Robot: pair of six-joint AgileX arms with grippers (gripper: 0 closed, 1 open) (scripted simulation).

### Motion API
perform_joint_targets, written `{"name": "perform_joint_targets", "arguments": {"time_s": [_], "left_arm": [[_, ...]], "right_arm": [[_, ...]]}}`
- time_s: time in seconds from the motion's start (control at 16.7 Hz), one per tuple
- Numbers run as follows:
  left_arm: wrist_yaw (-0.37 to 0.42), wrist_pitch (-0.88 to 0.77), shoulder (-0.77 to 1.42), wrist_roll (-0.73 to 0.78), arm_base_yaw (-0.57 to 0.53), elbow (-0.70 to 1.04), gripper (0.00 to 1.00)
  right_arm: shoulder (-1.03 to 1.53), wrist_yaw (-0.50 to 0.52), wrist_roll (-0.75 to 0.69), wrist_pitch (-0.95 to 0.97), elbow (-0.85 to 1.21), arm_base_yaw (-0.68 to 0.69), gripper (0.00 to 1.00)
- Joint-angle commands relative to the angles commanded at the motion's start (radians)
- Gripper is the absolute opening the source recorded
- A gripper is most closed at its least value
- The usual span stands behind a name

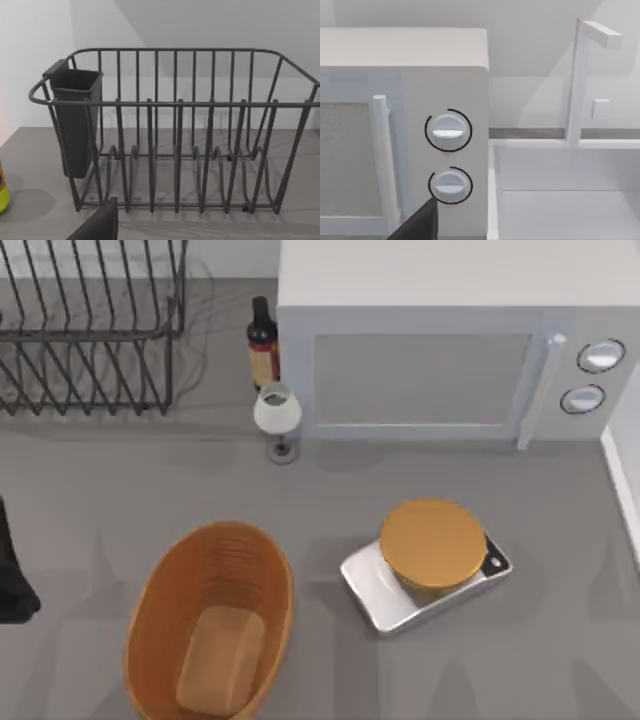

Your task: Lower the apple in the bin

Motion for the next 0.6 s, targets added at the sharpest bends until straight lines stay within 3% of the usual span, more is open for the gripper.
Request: {"name": "perform_joint_targets", "arguments": {"time_s": [0.3, 0.6], "left_arm": [[0.0, -0.044, 0.062, 0.058, 0.01, 0.058, 1.0], [0.002, -0.232, 0.379, 0.301, 0.046, 0.301, 1.0]], "right_arm": [[0.0, 0.0, 0.0, 0.0, 0.0, 0.0, 1.0], [0.0, 0.0, 0.0, 0.0, 0.0, 0.0, 1.0]]}}
